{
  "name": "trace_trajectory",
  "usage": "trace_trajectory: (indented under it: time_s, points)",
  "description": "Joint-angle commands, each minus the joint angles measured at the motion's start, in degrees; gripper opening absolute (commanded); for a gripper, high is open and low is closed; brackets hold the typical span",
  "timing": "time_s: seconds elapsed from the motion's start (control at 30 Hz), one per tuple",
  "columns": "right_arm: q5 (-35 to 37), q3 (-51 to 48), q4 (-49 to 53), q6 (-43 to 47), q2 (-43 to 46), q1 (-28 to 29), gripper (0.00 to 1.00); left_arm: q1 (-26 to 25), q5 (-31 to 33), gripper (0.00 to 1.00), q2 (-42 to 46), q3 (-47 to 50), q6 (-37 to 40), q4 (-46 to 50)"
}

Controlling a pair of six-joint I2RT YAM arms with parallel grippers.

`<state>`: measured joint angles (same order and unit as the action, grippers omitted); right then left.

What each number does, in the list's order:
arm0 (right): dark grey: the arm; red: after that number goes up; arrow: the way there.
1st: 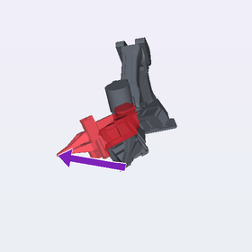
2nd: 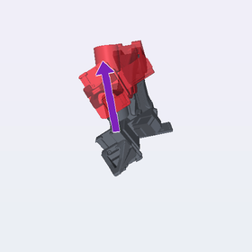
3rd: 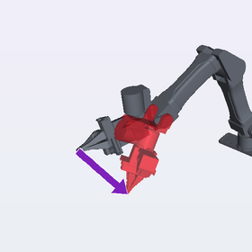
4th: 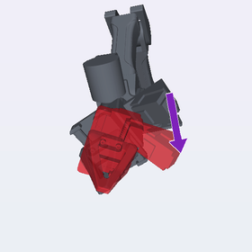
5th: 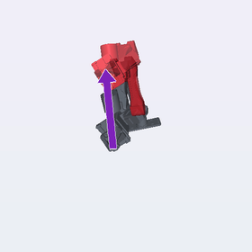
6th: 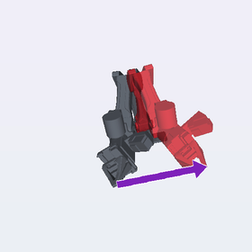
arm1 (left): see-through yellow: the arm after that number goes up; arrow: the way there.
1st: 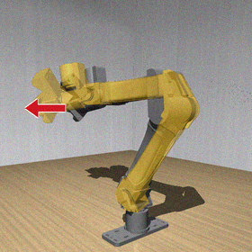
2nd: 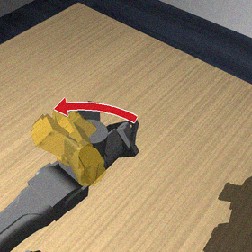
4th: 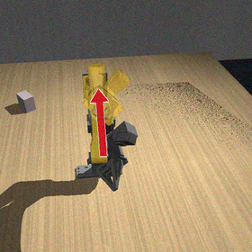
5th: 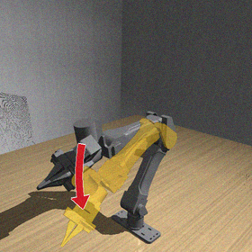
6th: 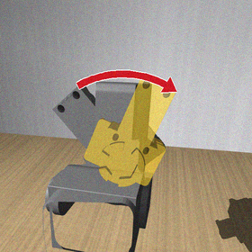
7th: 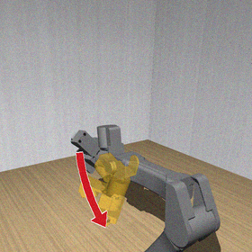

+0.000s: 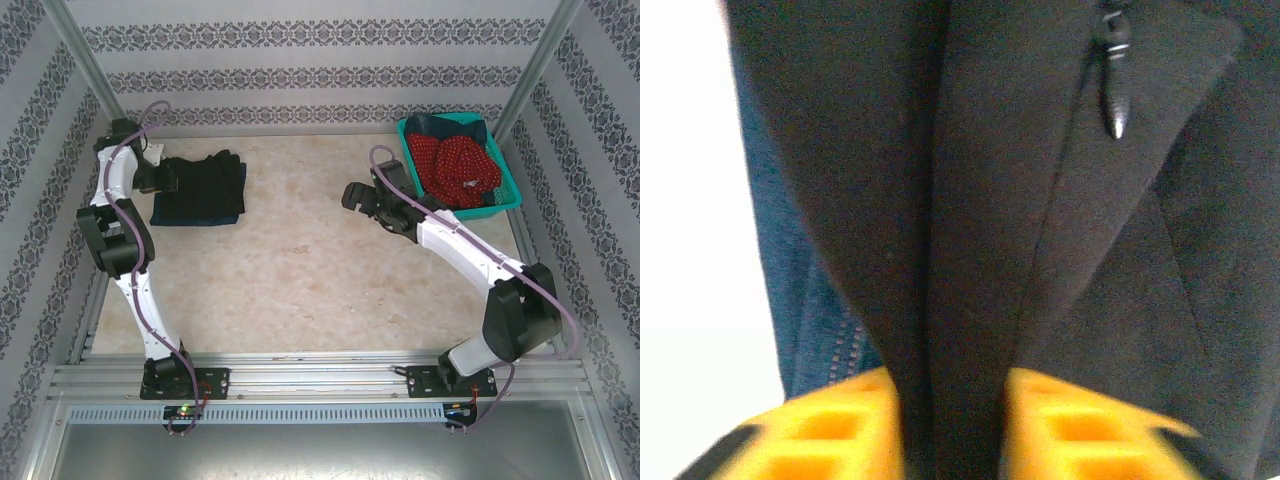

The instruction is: Fold and stack the skirts

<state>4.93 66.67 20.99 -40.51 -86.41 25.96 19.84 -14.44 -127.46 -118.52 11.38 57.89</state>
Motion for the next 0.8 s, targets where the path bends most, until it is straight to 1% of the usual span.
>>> trace_trajectory:
  time_s: [0.0,0.1,0.13,0.17,0.2,0.23,0.33,0.43,0.47,0.53,0.6,0.7,0.77]
  points:
    - [3.23,-2.46,-0.22,-0.06,2.77,-0.69,0.98,0.55,7.2,0.55,0.05,-4.69,-1.42,-0.24]
    - [3.29,-4.98,-2.35,-1.33,4.25,-1.4,0.98,0.47,15.32,0.79,3.57,-4.57,-10.52,-3.47]
    - [3.12,-5.7,-2.89,-1.7,4.68,-1.81,0.98,0.3,17.36,0.82,5.16,-3.75,-14.43,-4.6]
    - [2.84,-6.21,-3.44,-1.91,4.94,-2.01,0.98,0.08,17.84,0.83,6.44,-3.0,-17.94,-5.08]
    - [2.65,-6.84,-4.05,-2.07,5.26,-2.34,0.98,-0.26,16.5,0.85,7.97,-1.54,-21.62,-5.99]
    - [2.92,-7.36,-4.37,-2.26,5.62,-2.61,0.98,-0.84,13.16,0.86,9.57,0.76,-24.06,-7.59]
    - [5.58,-9.14,-5.92,-2.42,6.62,-3.13,0.98,-4.71,6.22,0.9,13.06,9.16,-29.11,-14.4]
    - [5.27,-10.4,-8.26,-0.08,7.8,-4.34,0.98,-8.78,-3.51,0.94,13.32,15.21,-34.26,-21.24]
    - [5.82,-10.39,-8.26,0.95,8.13,-4.78,0.98,-10.08,-5.49,0.95,12.8,16.93,-36.34,-23.84]
    - [6.15,-9.76,-7.5,3.29,8.54,-6.19,0.98,-12.53,-5.45,1.0,10.97,18.69,-38.55,-27.03]
    - [5.17,-8.06,-5.38,4.86,8.18,-8.69,0.98,-14.43,-3.46,1.0,8.36,19.28,-40.18,-28.31]
    - [0.96,-4.15,-1.09,9.11,6.36,-13.48,0.98,-14.9,-2.19,1.0,4.59,19.89,-42.69,-29.1]
    - [0.68,-1.15,1.94,13.08,4.78,-16.2,0.98,-14.78,-2.0,1.0,3.22,19.93,-42.74,-29.17]
